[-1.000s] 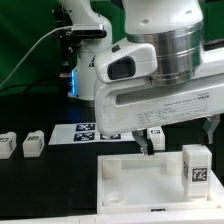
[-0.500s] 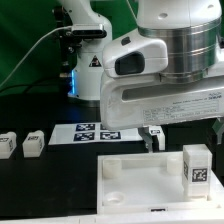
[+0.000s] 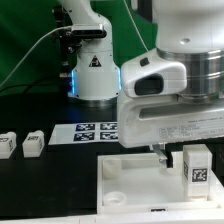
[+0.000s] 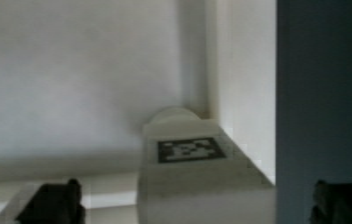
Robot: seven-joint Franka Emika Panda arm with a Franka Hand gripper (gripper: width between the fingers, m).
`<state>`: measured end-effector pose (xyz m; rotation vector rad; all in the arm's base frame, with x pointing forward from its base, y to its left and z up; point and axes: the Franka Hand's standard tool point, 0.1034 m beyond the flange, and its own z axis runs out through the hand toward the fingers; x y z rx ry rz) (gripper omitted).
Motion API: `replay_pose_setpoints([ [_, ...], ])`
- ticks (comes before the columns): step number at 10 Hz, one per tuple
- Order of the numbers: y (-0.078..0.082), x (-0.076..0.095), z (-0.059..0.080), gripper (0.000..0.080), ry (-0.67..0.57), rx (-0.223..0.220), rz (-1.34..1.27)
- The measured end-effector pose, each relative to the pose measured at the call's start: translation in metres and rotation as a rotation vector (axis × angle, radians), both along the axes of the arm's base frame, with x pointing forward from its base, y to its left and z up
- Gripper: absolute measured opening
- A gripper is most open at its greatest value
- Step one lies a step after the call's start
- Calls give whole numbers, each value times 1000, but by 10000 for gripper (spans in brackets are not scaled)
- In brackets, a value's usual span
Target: Assemble one leg
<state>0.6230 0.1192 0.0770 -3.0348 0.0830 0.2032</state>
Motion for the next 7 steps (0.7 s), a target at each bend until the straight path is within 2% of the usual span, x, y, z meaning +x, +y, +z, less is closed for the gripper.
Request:
replay_pose_setpoints([
  [2,8,-2,-10,649,0,-2,7],
  [6,1,0,-8,649,-3,-2,4],
  [7,1,0,-9,563,-2,-2,4],
])
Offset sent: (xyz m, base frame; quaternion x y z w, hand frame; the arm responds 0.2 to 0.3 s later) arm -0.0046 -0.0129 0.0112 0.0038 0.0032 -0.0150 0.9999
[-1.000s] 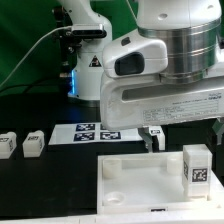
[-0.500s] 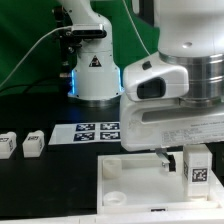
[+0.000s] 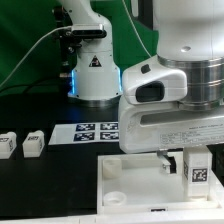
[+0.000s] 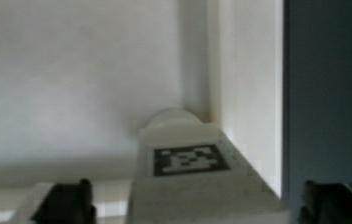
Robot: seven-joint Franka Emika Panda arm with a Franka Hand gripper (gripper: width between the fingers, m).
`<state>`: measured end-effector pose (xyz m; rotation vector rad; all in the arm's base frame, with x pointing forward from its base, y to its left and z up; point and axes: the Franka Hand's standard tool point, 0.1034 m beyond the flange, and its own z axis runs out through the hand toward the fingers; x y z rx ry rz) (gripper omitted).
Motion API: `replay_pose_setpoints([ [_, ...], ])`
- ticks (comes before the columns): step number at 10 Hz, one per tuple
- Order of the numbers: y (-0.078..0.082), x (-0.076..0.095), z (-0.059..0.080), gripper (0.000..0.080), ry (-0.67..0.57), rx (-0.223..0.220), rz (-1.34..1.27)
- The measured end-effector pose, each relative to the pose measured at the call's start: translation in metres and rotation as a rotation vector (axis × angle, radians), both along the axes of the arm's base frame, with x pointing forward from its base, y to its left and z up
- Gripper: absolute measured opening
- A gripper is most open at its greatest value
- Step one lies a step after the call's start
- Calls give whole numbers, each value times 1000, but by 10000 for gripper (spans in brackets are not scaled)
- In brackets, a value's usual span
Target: Assemble one leg
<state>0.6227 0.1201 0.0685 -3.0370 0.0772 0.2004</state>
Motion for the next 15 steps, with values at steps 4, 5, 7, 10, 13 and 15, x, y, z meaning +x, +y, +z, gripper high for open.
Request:
replay_pose_setpoints([
  [4,0,0,0,292,1,0,-1],
  [5,0,0,0,292,3,-3,-25],
  [7,1,1,-1,292,-7,-13,-103],
  [10,3,6,-1,294,15,-57,-604],
  [13,-1,11,-2,294,17,-5,-1047],
  [15,-2,10,-2,294,51,23,-1339],
])
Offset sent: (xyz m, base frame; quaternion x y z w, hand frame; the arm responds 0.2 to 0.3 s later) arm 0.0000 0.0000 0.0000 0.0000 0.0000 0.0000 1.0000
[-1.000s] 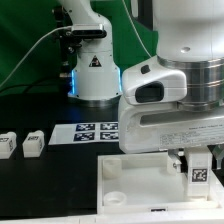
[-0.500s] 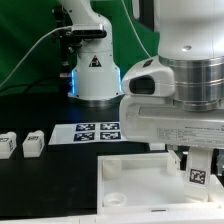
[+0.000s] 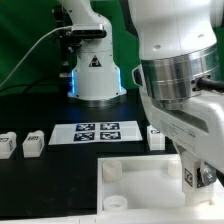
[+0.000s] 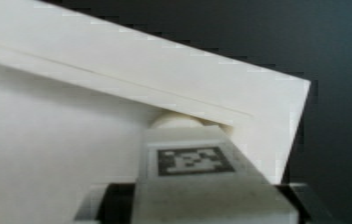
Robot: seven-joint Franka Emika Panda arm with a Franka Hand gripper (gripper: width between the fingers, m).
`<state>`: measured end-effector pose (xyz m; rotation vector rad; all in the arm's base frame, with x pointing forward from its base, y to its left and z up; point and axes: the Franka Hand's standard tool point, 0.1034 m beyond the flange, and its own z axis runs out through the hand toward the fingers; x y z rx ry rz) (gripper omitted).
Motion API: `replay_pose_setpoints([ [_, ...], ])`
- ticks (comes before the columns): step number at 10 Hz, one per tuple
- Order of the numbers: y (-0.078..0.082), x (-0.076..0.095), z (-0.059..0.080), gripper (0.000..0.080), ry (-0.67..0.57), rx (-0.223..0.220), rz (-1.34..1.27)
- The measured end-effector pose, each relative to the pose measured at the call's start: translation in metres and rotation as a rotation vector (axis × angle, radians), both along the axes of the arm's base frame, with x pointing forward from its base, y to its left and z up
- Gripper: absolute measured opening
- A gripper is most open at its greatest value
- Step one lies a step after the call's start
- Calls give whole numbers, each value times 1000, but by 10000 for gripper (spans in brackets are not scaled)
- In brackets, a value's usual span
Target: Assemble one leg
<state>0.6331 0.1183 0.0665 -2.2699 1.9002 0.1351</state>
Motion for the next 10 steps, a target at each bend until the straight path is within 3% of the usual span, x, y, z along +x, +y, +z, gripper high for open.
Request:
replay_pose_setpoints([
  [3,2,0,-1,294,22,2,-122],
  [4,2,0,-1,485,20,1,-110],
  [5,2,0,-1,593,9,-1,-54],
  [7,2,2,5,639,-38,-15,162],
  [9,4,4,14,647,-110,-71,538],
  [10,2,4,12,649,-124,-76,628],
])
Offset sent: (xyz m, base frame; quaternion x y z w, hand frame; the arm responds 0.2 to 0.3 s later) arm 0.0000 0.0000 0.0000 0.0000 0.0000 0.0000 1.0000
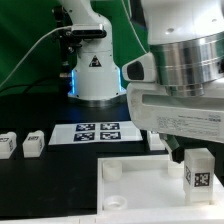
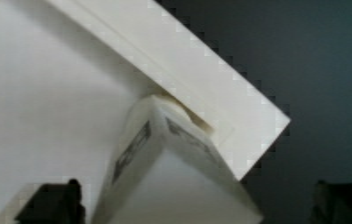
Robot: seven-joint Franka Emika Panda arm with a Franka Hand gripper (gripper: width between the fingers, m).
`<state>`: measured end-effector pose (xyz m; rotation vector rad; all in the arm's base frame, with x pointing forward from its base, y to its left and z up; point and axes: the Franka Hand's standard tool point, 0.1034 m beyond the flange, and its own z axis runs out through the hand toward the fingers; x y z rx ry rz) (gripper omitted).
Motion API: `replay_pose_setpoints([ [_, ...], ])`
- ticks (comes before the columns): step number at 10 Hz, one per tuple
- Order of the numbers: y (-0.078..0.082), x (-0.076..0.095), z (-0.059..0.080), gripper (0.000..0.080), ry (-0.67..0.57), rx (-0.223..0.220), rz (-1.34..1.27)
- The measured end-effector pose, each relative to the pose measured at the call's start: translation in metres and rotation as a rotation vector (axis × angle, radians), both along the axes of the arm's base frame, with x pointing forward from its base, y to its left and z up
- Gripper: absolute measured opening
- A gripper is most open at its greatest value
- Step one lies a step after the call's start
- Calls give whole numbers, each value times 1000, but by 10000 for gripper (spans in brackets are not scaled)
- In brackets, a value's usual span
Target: Assemble one leg
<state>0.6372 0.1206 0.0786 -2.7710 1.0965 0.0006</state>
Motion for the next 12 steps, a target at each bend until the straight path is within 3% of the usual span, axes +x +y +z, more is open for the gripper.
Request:
replay_pose_setpoints([
  [3,-5,0,0,649,-48,-31,359],
  [5,-10,1,1,649,-68,-90,718],
  [6,-10,0,1,649,-70,-86,721],
  [7,-10,0,1,538,-66,-84,687],
  [8,-10,0,1,365,-65,-84,681],
  [9,-9,0,1,365,-58,-80,626],
  [10,-9,0,0,291,-42,-73,502],
  [12,-10,0,-1,291,-12,-65,286],
])
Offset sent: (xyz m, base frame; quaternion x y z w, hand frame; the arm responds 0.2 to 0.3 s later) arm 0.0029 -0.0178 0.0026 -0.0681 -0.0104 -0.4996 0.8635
